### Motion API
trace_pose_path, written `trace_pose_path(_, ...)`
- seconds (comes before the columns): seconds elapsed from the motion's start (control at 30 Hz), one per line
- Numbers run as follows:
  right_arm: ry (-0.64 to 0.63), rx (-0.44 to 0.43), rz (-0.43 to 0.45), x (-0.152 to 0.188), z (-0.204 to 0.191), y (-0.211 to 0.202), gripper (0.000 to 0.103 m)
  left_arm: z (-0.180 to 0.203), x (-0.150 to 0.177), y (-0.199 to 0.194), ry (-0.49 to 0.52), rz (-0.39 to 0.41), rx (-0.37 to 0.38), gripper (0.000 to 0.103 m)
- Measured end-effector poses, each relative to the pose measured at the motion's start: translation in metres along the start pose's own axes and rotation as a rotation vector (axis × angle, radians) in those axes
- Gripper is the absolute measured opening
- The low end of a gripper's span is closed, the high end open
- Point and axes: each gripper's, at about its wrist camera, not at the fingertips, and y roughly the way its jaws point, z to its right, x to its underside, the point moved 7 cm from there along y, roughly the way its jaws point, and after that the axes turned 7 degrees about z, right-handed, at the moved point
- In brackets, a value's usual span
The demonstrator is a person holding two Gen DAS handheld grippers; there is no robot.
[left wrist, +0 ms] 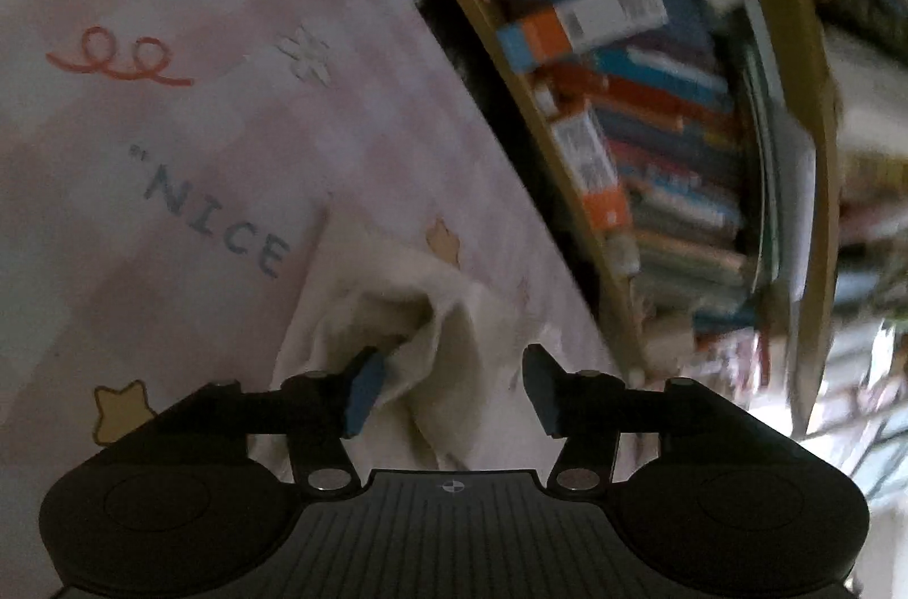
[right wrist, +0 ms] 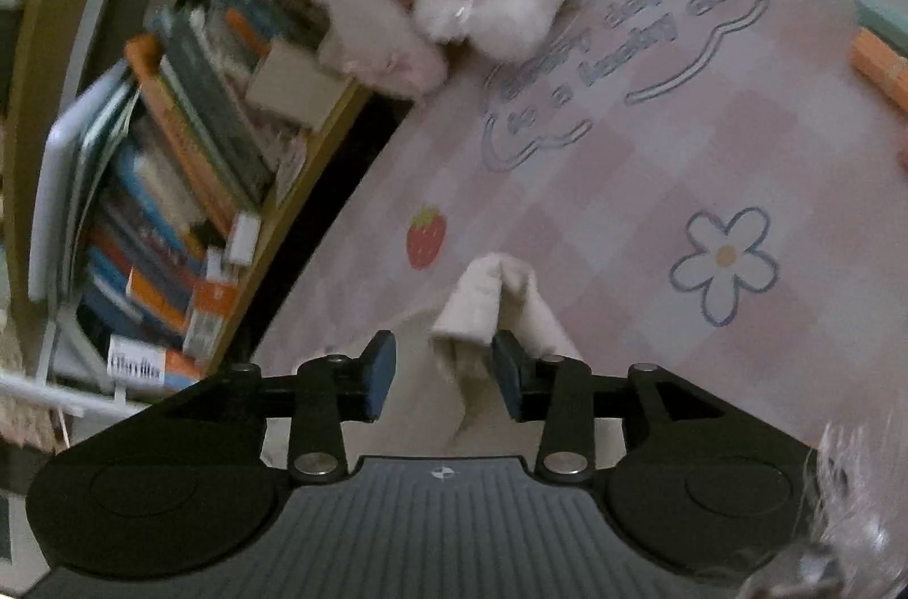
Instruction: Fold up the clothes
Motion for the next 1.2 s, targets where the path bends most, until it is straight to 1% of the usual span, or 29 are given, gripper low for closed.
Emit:
trace_pose_path(0.07, -0.011, 0.001, -0.046, 0.002, -0.004, 0.008, 0.036, -0.001, 0.001, 0.010, -0.007, -0.031, -0.030, 0.051)
trace_pose_path(0.1, -0.014, 0.008, -0.069, 0.002, -0.006, 0.013, 0.036, -0.001, -0.002, 0.015, -0.018, -0.028, -0.030, 0.051)
trace_pose_path(0.17, 0.003, 0.021, -0.089, -0.005, -0.010, 0.027, 0.035, 0.001, -0.014, 0.023, -0.075, -0.011, 0.000, 0.051)
trace_pose_path(0.2, 0.029, 0.004, -0.062, -0.014, -0.014, 0.032, 0.035, 0.001, -0.024, 0.022, -0.135, 0.038, 0.035, 0.051)
trace_pose_path(0.23, 0.068, -0.035, 0.005, -0.026, -0.018, 0.033, 0.035, 0.000, -0.036, 0.019, -0.208, 0.107, 0.079, 0.051)
trace_pose_path(0.27, 0.117, -0.089, 0.077, -0.038, -0.022, 0.029, 0.035, -0.002, -0.049, 0.016, -0.281, 0.176, 0.122, 0.053)
trace_pose_path(0.3, 0.167, -0.144, 0.149, -0.049, -0.026, 0.024, 0.035, -0.005, -0.057, 0.008, -0.350, 0.259, 0.149, 0.055)
trace_pose_path(0.33, 0.202, -0.175, 0.204, -0.058, -0.029, 0.018, 0.035, -0.009, -0.065, -0.002, -0.417, 0.350, 0.167, 0.057)
trace_pose_path(0.37, 0.168, -0.166, 0.213, -0.059, -0.033, 0.015, 0.036, -0.009, -0.066, -0.008, -0.416, 0.372, 0.160, 0.062)
trace_pose_path(0.43, 0.074, -0.136, 0.216, -0.058, -0.041, 0.007, 0.037, -0.006, -0.063, -0.014, -0.351, 0.349, 0.120, 0.062)
trace_pose_path(0.47, -0.009, -0.104, 0.199, -0.052, -0.045, 0.005, 0.037, -0.002, -0.058, -0.016, -0.286, 0.320, 0.088, 0.062)
trace_pose_path(0.5, -0.118, -0.061, 0.173, -0.040, -0.047, 0.003, 0.037, 0.006, -0.049, -0.016, -0.196, 0.277, 0.050, 0.062)
trace_pose_path(0.53, -0.229, -0.016, 0.145, -0.028, -0.050, 0.001, 0.037, 0.017, -0.038, -0.015, -0.088, 0.225, 0.020, 0.062)
trace_pose_path(0.6, -0.446, 0.042, 0.106, 0.004, -0.054, -0.001, 0.037, 0.039, -0.010, -0.011, 0.150, 0.140, -0.044, 0.062)
trace_pose_path(0.63, -0.554, 0.070, 0.086, 0.020, -0.057, -0.003, 0.039, 0.049, 0.003, -0.010, 0.269, 0.099, -0.078, 0.062)
trace_pose_path(0.7, -0.747, 0.116, 0.058, 0.051, -0.060, -0.003, 0.042, 0.064, 0.026, -0.005, 0.492, 0.063, -0.168, 0.062)
trace_pose_path(0.73, -0.827, 0.130, 0.052, 0.066, -0.061, -0.002, 0.043, 0.068, 0.034, -0.002, 0.564, 0.053, -0.203, 0.062)
trace_pose_path(0.8, -0.887, 0.141, 0.063, 0.085, -0.062, 0.001, 0.043, 0.073, 0.047, 0.006, 0.670, 0.036, -0.264, 0.062)
trace_pose_path(0.83, -0.912, 0.146, 0.069, 0.095, -0.061, 0.002, 0.043, 0.074, 0.049, 0.010, 0.688, 0.027, -0.291, 0.061)
trace_pose_path(0.87, -0.927, 0.158, 0.068, 0.101, -0.061, 0.004, 0.043, 0.073, 0.049, 0.015, 0.669, 0.017, -0.301, 0.060)
trace_pose_path(0.9, -0.940, 0.172, 0.066, 0.106, -0.060, 0.006, 0.043, 0.071, 0.048, 0.019, 0.641, 0.007, -0.305, 0.055)
trace_pose_path(0.93, -0.953, 0.187, 0.064, 0.112, -0.059, 0.009, 0.043, 0.068, 0.046, 0.022, 0.580, -0.007, -0.285, 0.046)
trace_pose_path(0.97, -0.965, 0.201, 0.062, 0.118, -0.058, 0.011, 0.043, 0.064, 0.042, 0.026, 0.483, -0.024, -0.243, 0.026)
trace_pose_path(1.0, -0.982, 0.210, 0.054, 0.121, -0.056, 0.013, 0.043, 0.060, 0.036, 0.031, 0.359, -0.037, -0.182, 0.015)
trace_pose_path(1.03, -0.999, 0.218, 0.044, 0.124, -0.054, 0.015, 0.043, 0.056, 0.027, 0.035, 0.225, -0.029, -0.112, 0.011)
trace_pose_path(1.07, -1.017, 0.226, 0.035, 0.127, -0.053, 0.018, 0.043, 0.052, 0.017, 0.038, 0.123, 0.005, -0.064, 0.008)
trace_pose_path(1.1, -1.018, 0.226, 0.029, 0.127, -0.052, 0.018, 0.044, 0.049, 0.005, 0.040, 0.037, 0.046, -0.026, 0.008)
trace_pose_path(1.13, -1.017, 0.225, 0.025, 0.126, -0.051, 0.018, 0.044, 0.044, -0.009, 0.039, -0.039, 0.108, -0.002, 0.008)
trace_pose_path(1.2, -1.015, 0.223, 0.016, 0.125, -0.049, 0.017, 0.044, 0.030, -0.034, 0.036, -0.155, 0.234, -0.010, 0.008)
